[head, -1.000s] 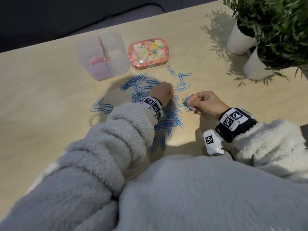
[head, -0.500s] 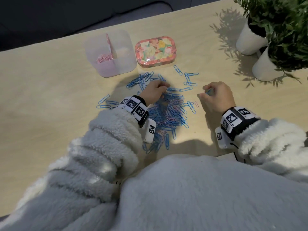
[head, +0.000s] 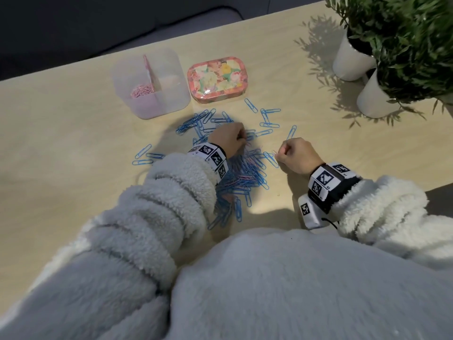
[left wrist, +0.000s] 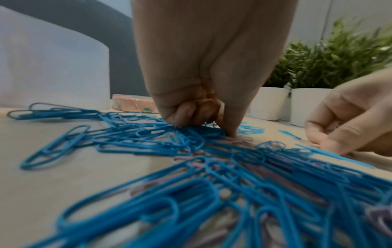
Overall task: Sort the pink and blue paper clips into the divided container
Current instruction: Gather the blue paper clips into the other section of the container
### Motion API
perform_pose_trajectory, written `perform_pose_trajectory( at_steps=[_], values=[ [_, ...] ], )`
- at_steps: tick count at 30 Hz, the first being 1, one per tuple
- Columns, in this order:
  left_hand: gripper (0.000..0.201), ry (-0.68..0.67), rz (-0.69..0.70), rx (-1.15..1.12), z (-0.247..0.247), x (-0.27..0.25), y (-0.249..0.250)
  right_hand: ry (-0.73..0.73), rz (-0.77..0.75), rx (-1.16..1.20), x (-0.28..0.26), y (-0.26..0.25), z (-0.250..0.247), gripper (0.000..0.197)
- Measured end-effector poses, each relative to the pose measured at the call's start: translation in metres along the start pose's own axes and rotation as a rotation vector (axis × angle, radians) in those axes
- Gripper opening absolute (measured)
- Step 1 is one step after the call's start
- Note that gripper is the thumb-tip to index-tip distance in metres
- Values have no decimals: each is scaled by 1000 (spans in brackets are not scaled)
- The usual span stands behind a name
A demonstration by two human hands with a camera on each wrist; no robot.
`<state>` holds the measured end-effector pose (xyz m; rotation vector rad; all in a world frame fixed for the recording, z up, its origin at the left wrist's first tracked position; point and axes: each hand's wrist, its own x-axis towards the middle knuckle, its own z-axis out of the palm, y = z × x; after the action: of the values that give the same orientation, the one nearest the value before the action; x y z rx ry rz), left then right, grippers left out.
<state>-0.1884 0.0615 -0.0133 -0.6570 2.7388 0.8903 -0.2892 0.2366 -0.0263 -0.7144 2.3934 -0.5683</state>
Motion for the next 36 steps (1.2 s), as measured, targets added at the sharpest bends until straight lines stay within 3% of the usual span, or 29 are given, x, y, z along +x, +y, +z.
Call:
perform_pose_trajectory(
  at_steps=[3,5,8,11,13,16,19,22,24,30,34,36],
  values=[
    [14,75,-7,-10,-4,0,-3,-40,-9,-4,1,-2,-1,10],
    [14,49,47,-3,-3,-3,0,-72,-7,29,2,-4,-3,15],
    [15,-10,95,43,5,-8,3,-51,-13,330,6,-9,-5,22],
    [16,67,93,18,9,-10,2,-47,58,674,12,-19,-4,28],
    [18,113,93,53,8,-9,1,-71,83,757,14,-29,-5,28],
    [16,37,99,133,5,-4,0,-105,45,658,19,-34,-4,24],
    [19,-48,65,227,6,1,1,-137,-158,316,27,-29,-3,22],
    [19,-52,56,298,10,0,-1,-168,-275,-35,30,-24,-2,18],
    [15,-22,50,193,8,-4,-4,-205,-302,-44,30,-23,-1,17],
    [17,102,-86,-459,-23,-27,-25,-218,-366,-105,32,-29,9,11],
    [26,68,-364,-860,-33,-30,-46,-259,-370,-202,33,-34,8,11],
    [31,67,-453,-929,-33,-31,-49,-273,-378,-220,33,-33,5,9]
  ],
)
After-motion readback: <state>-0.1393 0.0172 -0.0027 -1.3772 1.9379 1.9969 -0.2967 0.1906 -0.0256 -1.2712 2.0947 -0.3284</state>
